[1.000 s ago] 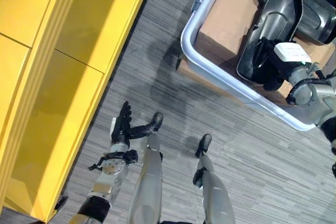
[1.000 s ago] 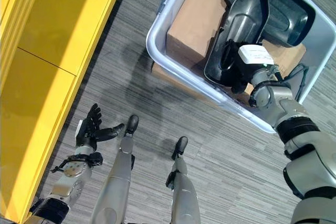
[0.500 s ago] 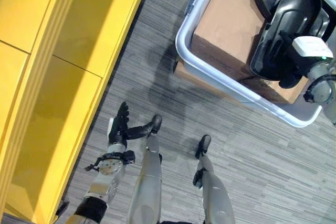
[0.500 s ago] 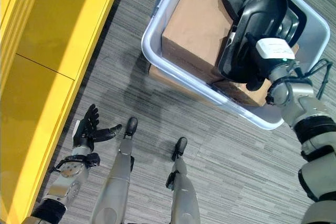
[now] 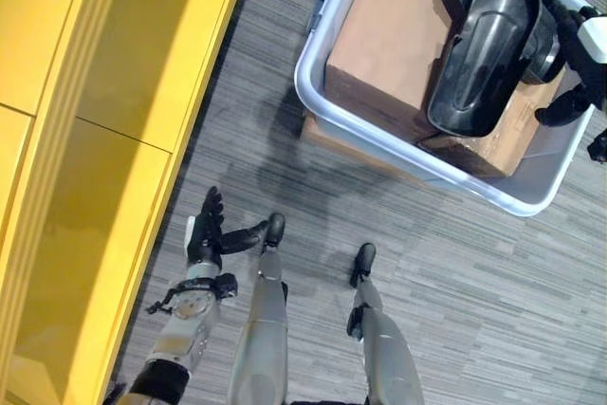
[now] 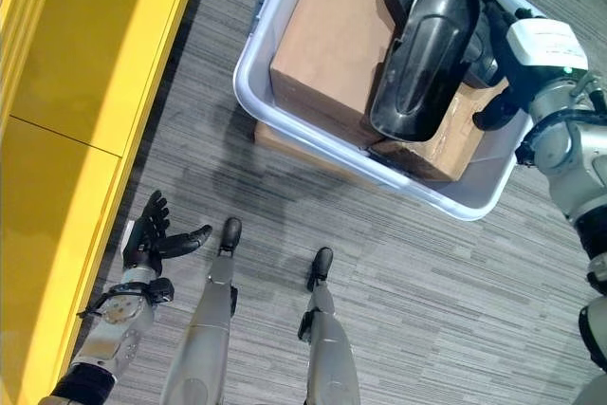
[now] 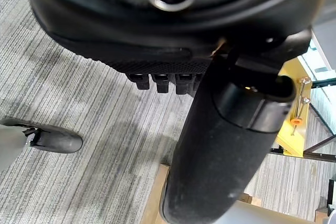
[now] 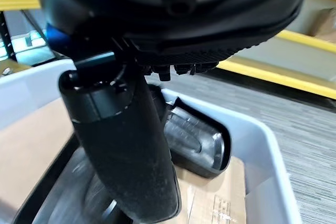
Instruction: Move parts from the plastic box to the shelf.
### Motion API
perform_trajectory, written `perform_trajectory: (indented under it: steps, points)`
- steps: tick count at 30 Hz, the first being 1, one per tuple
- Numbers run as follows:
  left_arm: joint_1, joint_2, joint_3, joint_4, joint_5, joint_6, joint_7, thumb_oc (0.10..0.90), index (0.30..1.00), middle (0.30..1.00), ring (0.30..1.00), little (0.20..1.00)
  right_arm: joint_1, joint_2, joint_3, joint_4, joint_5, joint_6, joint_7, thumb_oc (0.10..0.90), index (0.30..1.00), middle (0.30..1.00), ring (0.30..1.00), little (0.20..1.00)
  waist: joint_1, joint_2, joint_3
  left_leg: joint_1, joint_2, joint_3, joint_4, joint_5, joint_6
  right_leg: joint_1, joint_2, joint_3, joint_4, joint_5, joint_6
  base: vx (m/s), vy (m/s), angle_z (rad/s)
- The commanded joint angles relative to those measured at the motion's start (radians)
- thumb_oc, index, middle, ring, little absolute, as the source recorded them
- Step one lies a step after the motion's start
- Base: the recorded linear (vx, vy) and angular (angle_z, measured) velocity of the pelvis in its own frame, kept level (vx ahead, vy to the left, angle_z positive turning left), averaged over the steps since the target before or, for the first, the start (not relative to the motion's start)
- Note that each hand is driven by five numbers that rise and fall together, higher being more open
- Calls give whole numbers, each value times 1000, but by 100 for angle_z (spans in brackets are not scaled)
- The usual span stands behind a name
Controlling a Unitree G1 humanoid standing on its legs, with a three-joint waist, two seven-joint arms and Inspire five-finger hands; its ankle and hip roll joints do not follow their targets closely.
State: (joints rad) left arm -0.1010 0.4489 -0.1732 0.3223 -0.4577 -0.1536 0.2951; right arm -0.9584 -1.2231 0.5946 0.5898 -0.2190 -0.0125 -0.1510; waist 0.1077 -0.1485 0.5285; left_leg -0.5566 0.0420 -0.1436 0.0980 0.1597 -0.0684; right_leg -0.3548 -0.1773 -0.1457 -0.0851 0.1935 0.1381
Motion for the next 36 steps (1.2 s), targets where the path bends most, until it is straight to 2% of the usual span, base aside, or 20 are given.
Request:
perform_trajectory:
  steps: [1, 11, 15, 20, 22, 25, 29, 32, 33, 34, 36]
  points:
    - [56, 14, 53, -62, 1, -50, -4, 900, 1000, 1000, 1000, 1000, -64, -104, -52, 11, 52, 18, -63, 900, 1000, 1000, 1000, 1000, -8, -42, -25, 56, 7, -10, -12, -50, 21, 138, -20, -23, 100, -141, 20, -4, -10, -4]
    - [69, 7, 84, -65, 6, -40, -2, 900, 1000, 1000, 1000, 1000, 119, -98, -239, -104, 91, 6, -74, 900, 1000, 1000, 1000, 1000, -28, -50, -38, 71, 14, -3, -10, -55, 22, 141, -16, -13, 103, -141, 19, 0, 0, 0]
    - [72, -3, 90, -65, 4, -36, 3, 900, 1000, 1000, 1000, 1000, 240, -62, -363, -183, 115, -3, -84, 900, 1000, 1000, 1000, 1000, -37, -53, -42, 77, 16, -2, -11, -57, 25, 142, -14, -9, 103, -142, 18, 0, 0, 0]
    - [73, -14, 94, -67, 7, -27, 6, 900, 1000, 1000, 1000, 1000, 385, 21, -505, -307, 140, -24, -99, 900, 1000, 1000, 1000, 1000, -37, -51, -45, 80, 15, 0, -14, -57, 28, 142, -14, -5, 103, -144, 17, 5, -4, -4]
    - [75, -17, 94, -66, 8, -25, 7, 900, 1000, 1000, 1000, 1000, 408, 40, -525, -328, 142, -26, -102, 900, 1000, 1000, 1000, 1000, -37, -50, -45, 80, 15, 0, -14, -58, 28, 142, -14, -6, 103, -145, 17, 6, -6, -10]
    - [78, -21, 94, -70, 9, -18, 9, 900, 1000, 1000, 1000, 1000, 454, 111, -567, -388, 161, -39, -115, 900, 1000, 1000, 1000, 1000, -36, -45, -45, 79, 14, 1, -11, -60, 32, 140, -15, -3, 104, -145, 18, 7, -8, -5]
    - [76, -26, 84, -70, 13, -10, 9, 900, 1000, 1000, 1000, 1000, 458, 205, -566, -414, 202, -49, -129, 900, 1000, 1000, 1000, 1000, -34, -38, -47, 79, 13, 4, -9, -62, 35, 139, -14, 0, 106, -146, 17, 0, 0, 0]
    - [71, -35, 72, -65, 10, -1, 10, 900, 1000, 1000, 1000, 1000, 446, 304, -569, -406, 298, -68, -159, 900, 1000, 1000, 1000, 1000, -35, -30, -48, 79, 12, 5, -8, -61, 36, 139, -14, 3, 106, -146, 15, 0, 0, 0]
    - [71, -33, 72, -65, 9, -1, 10, 900, 1000, 1000, 1000, 1000, 446, 305, -569, -407, 298, -68, -159, 900, 1000, 1000, 1000, 1000, -35, -32, -48, 80, 12, 5, -8, -62, 36, 139, -14, 3, 106, -146, 15, 0, 0, 0]
    - [69, -41, 61, -64, 4, 5, 13, 900, 1000, 1000, 1000, 1000, 429, 374, -565, -389, 368, -81, -180, 900, 1000, 1000, 1000, 1000, -33, -25, -49, 80, 11, 6, -8, -61, 37, 138, -14, 4, 107, -147, 15, 0, 0, 0]
    - [67, -43, 55, -60, -2, 10, 16, 900, 1000, 1000, 1000, 1000, 413, 440, -565, -380, 448, -101, -204, 900, 1000, 1000, 1000, 1000, -34, -18, -48, 81, 12, 7, -8, -60, 37, 136, -14, 4, 109, -149, 14, 0, 0, 0]
